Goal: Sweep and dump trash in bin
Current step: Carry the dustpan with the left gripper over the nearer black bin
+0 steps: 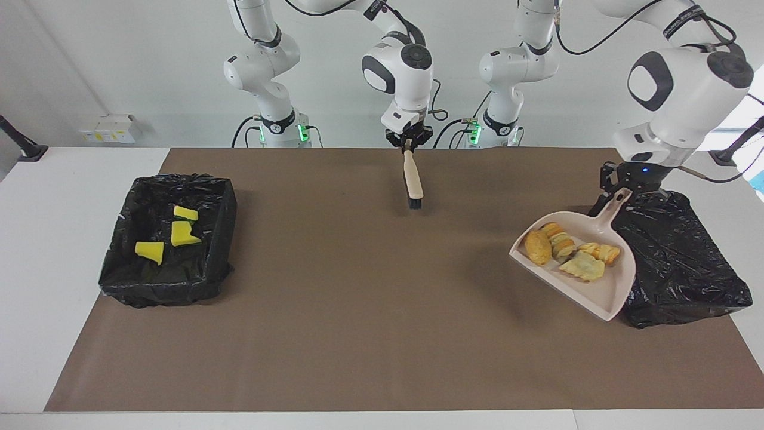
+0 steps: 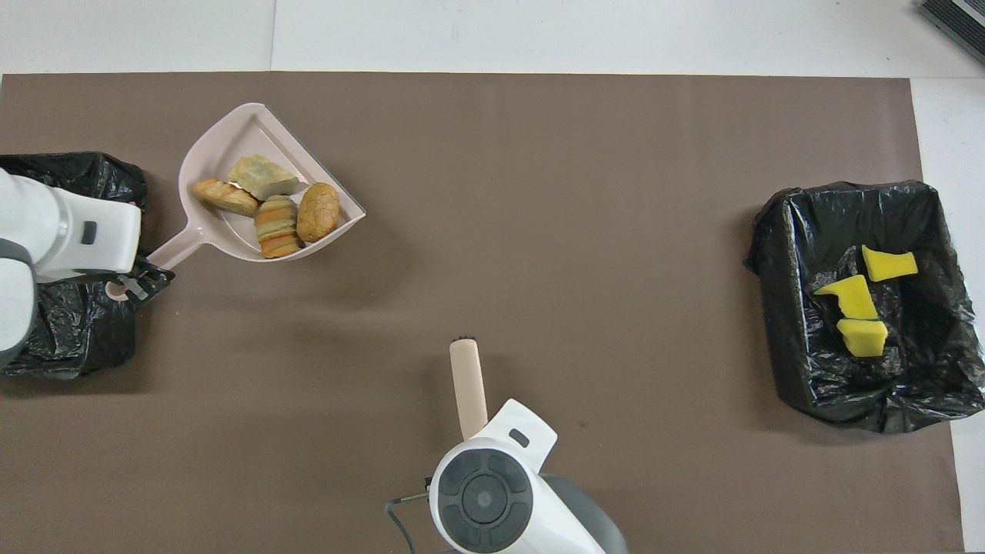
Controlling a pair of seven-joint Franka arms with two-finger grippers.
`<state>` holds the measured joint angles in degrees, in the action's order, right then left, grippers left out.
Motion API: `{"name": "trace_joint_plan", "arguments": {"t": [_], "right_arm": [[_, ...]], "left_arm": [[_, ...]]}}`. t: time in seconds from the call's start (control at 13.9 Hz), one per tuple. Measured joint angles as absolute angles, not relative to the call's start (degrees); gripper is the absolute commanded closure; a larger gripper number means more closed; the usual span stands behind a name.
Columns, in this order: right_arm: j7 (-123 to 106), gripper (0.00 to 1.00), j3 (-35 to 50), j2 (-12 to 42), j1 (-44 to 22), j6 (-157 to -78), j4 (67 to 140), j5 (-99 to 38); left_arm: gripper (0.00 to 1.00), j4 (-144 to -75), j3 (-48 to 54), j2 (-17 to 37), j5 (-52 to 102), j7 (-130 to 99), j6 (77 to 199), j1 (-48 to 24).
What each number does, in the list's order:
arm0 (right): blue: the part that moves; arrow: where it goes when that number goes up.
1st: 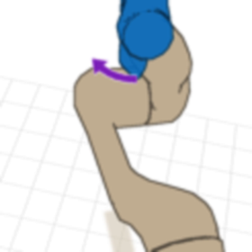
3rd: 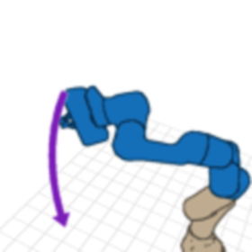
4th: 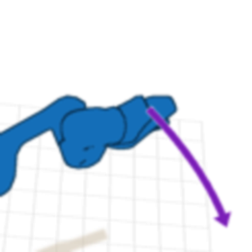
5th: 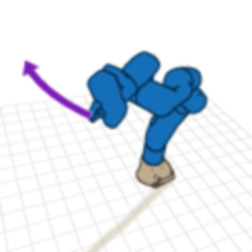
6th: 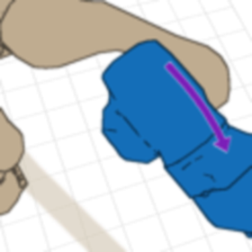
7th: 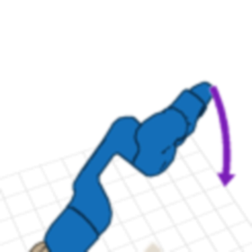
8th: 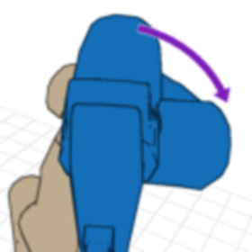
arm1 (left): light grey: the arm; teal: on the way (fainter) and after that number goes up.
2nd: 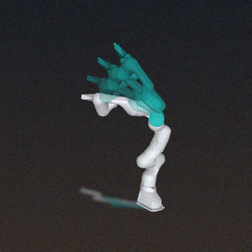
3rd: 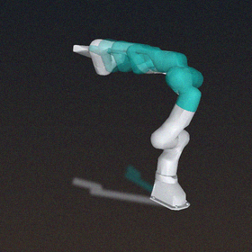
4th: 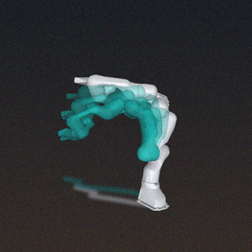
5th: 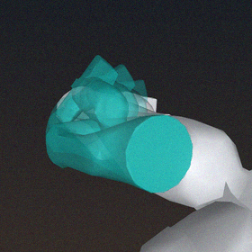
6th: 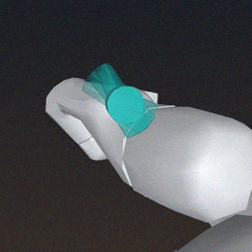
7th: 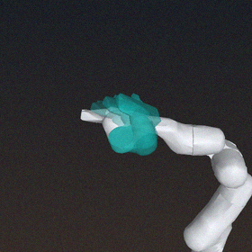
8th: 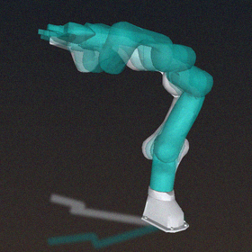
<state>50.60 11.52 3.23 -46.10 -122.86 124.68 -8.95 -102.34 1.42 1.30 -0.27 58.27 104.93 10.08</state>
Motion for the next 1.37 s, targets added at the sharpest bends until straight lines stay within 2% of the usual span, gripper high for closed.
{"name": "trace_joint_plan", "arguments": {"t": [0.07, 0.14, 0.22, 0.29, 0.36, 0.65, 0.79, 0.94, 1.15, 1.37], "right_arm": [[52.32, 1.00, 11.53, 3.81, -47.10, -124.77, 125.62, -8.95], [53.60, 0.94, 11.52, 4.23, -47.66, -127.42, 126.67, -8.96], [53.98, 0.75, 11.52, 4.70, -47.84, -129.40, 127.44, -8.96], [53.98, 0.13, 11.50, 5.12, -47.79, -129.95, 127.73, -8.97], [53.98, 0.00, 11.47, 5.19, -47.69, -129.99, 127.64, -8.97], [53.77, 0.00, 11.15, 4.97, -47.32, -123.28, 124.18, -8.98], [52.85, 0.00, 11.00, 4.33, -45.87, -119.12, 121.26, -8.94], [48.37, 0.00, 10.85, 3.09, -42.48, -113.27, 117.72, -8.93], [38.43, 0.00, 10.63, 1.01, -35.17, -103.79, 112.21, -8.93], [27.68, 0.00, 10.38, 0.23, -27.64, -96.45, 106.81, -8.20]], "left_arm": [[1.00, -100.71, 1.34, 1.91, 0.05, 63.15, 104.47, 13.65], [1.00, -98.86, 1.26, 2.87, 0.31, 67.89, 103.83, 17.10], [1.00, -96.74, 1.17, 4.00, 0.34, 71.86, 102.71, 20.11], [1.00, -94.58, 1.10, 5.19, 0.21, 75.32, 101.56, 22.59], [1.00, -93.07, 1.11, 6.12, 0.05, 78.75, 100.97, 24.61], [1.00, -86.73, 0.92, 10.67, -4.88, 92.55, 100.90, 31.26], [1.00, -82.73, 0.99, 13.36, -9.77, 93.89, 101.14, 31.98], [1.00, -79.71, 1.81, 15.52, -13.79, 94.82, 102.39, 31.82], [1.00, -78.64, 2.84, 17.30, -21.24, 96.66, 108.09, 30.59], [1.00, -78.63, 3.04, 17.81, -30.20, 96.78, 109.51, 25.01]]}}
